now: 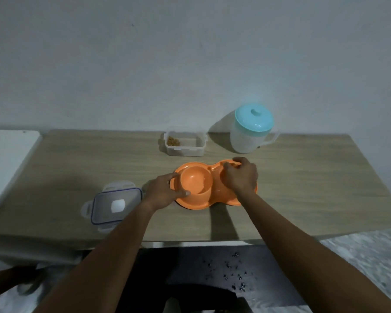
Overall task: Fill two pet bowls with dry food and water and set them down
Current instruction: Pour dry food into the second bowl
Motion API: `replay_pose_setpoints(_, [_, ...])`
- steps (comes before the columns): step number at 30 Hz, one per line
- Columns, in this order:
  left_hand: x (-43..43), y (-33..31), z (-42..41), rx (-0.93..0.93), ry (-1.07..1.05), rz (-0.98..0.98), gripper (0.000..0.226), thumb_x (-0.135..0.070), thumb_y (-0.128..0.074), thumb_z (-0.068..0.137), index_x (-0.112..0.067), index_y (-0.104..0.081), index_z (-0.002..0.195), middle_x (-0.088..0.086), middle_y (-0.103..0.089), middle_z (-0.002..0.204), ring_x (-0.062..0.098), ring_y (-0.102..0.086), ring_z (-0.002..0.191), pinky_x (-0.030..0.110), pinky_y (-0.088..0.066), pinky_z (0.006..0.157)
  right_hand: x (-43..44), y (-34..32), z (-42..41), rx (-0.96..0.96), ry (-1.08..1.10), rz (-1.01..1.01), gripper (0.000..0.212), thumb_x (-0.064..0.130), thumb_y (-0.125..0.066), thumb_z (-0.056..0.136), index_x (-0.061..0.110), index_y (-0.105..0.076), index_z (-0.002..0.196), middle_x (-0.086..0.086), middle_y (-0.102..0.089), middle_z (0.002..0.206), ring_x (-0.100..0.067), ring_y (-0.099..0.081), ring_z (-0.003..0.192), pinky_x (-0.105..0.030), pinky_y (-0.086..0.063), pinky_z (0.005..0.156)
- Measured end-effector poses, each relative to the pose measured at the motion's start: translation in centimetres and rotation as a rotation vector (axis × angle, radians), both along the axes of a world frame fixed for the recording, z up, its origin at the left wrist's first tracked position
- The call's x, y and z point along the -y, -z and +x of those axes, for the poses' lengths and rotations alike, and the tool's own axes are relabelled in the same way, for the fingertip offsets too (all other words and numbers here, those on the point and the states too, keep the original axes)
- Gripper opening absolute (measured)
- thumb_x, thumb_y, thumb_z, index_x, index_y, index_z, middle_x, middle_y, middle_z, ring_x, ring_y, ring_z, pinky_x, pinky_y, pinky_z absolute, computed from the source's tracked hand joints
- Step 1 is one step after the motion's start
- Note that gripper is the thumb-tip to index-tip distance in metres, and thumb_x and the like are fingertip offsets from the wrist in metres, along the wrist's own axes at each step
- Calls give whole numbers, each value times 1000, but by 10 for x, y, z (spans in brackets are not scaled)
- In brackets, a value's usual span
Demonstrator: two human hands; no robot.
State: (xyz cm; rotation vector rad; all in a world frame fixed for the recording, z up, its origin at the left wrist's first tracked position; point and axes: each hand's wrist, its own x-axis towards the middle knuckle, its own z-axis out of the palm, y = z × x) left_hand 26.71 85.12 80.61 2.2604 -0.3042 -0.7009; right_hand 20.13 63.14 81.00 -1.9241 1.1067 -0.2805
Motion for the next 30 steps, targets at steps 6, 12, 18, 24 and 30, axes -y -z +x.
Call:
replay_pose_setpoints(6, [-12,13,13,129,235,192,103,-53,-86,60,-29,-40,148,-5,-48,148,21,-51,129,35,-38,107,-18,-2,85,62,-134,154,54,43,-72,88,11,-66,132,-14,-69,128,-30,-63,121,-41,-50,104])
replay_pose_setpoints(12, [-14,26,19,170,264,183,98,-48,-85,64,-25,-40,149,-4,-42,153,23,-49,130,38,-35,110,-8,9,141,-16,-124,138,51,44,-58,96,3,-68,124,-19,-69,127,-38,-63,121,-40,-50,100])
replay_pose_setpoints(18, [-17,32,22,180,268,123,94,-43,-85,67,-21,-41,148,-1,-39,155,24,-47,133,36,-37,111,-12,23,145,-107,-122,157,53,42,-48,100,-1,-63,129,-23,-66,129,-42,-63,116,-47,-53,98])
replay_pose_setpoints(24, [-17,27,24,155,265,121,98,-48,-86,62,-21,-44,146,4,-53,143,26,-52,126,37,-41,106,-8,33,141,-184,-216,60,50,42,-43,99,3,-68,117,-26,-71,115,-44,-69,104,-55,-56,93])
replay_pose_setpoints(30, [-16,21,22,168,288,163,97,-45,-86,65,-21,-41,147,4,-50,146,26,-49,130,35,-37,105,-15,7,120,-98,-142,97,49,36,-42,103,-3,-63,124,-24,-67,115,-43,-66,106,-55,-57,90])
